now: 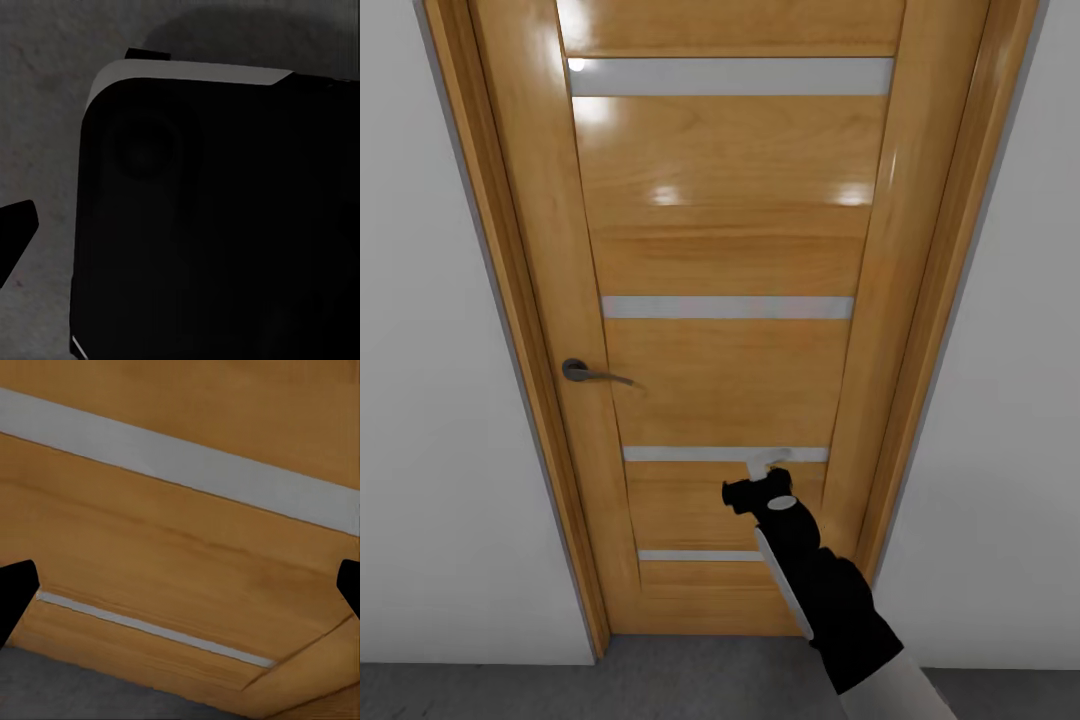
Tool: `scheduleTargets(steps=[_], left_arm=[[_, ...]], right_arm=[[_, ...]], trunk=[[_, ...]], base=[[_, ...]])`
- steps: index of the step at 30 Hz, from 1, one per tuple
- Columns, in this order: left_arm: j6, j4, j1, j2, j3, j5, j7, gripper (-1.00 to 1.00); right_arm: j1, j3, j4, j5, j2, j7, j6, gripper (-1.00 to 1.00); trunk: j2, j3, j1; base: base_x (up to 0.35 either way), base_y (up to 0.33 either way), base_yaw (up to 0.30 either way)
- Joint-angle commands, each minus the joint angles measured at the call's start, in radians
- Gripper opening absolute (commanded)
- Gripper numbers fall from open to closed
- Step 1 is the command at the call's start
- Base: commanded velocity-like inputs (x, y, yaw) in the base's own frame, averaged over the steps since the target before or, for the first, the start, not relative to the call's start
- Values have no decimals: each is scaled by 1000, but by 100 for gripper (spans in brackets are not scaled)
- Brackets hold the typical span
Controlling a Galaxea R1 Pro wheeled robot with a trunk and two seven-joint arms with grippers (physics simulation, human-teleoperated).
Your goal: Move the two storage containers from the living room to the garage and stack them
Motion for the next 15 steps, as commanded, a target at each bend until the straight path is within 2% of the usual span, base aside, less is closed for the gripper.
scheduleTargets(steps=[1,2,5,7,11,15], left_arm=[[-2,-1,0,-1,1,9,-1,100],[-2,-1,0,-1,1,9,-1,100],[-2,-1,0,-6,1,9,-4,100],[-2,-1,0,-7,1,8,-4,100],[-2,0,0,-8,0,7,-4,100],[-2,0,0,-8,-1,6,-5,100]], right_arm=[[-1,9,3,3,0,3,-18,100],[-1,16,8,3,0,8,-44,100],[-1,35,56,2,0,40,-226,100],[-1,39,99,7,0,48,-316,100],[-1,41,136,13,0,52,-373,100],[-1,40,148,15,0,53,-390,100]], trunk=[[-1,-1,0],[-1,-1,0],[-1,-1,0],[-1,-1,0],[-1,-1,0],[-1,-1,0]], base=[[0,0,0],[0,0,0],[25,0,0],[162,0,0],[255,0,0],[308,0,0]])
